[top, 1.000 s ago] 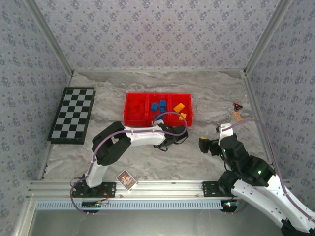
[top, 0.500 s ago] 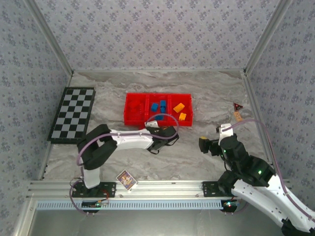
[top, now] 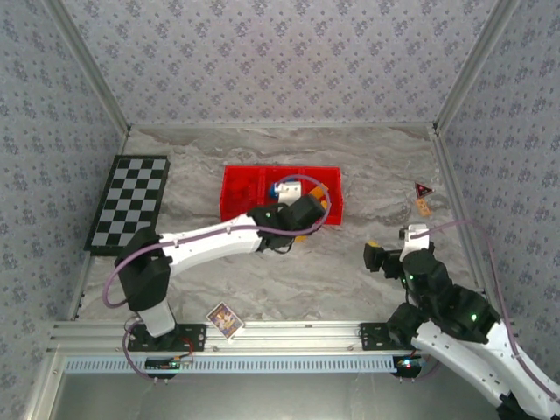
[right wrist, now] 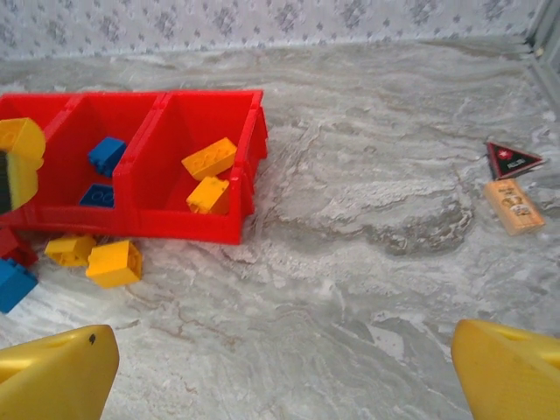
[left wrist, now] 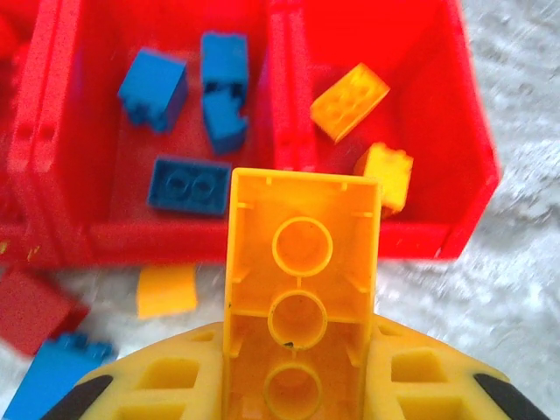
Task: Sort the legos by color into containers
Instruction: Pick up the lego from the center of the table, then place the lego in the container.
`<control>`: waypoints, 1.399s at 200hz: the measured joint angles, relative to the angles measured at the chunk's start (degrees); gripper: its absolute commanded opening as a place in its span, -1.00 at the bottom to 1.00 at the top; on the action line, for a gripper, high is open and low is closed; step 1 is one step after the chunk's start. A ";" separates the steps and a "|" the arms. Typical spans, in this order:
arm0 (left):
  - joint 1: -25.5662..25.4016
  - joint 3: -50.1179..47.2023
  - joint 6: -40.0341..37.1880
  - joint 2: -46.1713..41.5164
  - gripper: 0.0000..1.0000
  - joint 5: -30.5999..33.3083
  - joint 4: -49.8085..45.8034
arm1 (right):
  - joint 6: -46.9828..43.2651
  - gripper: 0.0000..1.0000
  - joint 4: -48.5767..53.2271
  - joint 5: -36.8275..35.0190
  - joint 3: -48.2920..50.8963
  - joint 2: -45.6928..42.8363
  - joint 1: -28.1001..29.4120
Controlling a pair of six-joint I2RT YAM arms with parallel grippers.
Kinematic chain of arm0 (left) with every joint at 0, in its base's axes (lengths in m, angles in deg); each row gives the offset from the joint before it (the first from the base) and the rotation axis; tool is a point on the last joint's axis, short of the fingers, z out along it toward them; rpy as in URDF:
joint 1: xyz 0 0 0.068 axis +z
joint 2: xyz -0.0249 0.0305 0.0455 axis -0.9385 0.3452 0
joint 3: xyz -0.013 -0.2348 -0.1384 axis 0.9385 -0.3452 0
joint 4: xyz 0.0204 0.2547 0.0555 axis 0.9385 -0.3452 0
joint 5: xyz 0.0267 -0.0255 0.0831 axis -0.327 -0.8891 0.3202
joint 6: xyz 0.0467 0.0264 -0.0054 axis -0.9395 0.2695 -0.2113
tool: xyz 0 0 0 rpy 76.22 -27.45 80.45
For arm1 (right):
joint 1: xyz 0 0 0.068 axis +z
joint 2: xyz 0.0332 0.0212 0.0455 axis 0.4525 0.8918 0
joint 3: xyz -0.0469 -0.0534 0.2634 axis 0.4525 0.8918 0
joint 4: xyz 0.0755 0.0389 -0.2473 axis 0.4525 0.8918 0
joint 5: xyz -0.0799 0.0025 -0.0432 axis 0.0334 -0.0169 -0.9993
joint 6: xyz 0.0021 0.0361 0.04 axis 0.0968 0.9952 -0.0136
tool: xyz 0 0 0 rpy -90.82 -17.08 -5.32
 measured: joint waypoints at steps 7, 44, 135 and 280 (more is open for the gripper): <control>0.85 1.95 -1.25 1.46 -0.68 -0.37 0.31 | 0.33 0.99 0.17 -0.68 0.00 -0.87 0.07; 4.39 12.55 -5.66 11.30 -0.67 -3.72 1.33 | 2.03 0.99 1.31 -4.63 0.00 -5.55 0.39; 7.15 34.40 -9.70 30.49 0.39 -10.05 -3.26 | 4.79 0.99 4.39 -10.88 -0.07 -7.63 4.46; 1.16 13.62 -5.29 11.30 0.99 0.33 -5.40 | 6.80 0.99 6.54 -14.71 -0.39 -7.65 8.76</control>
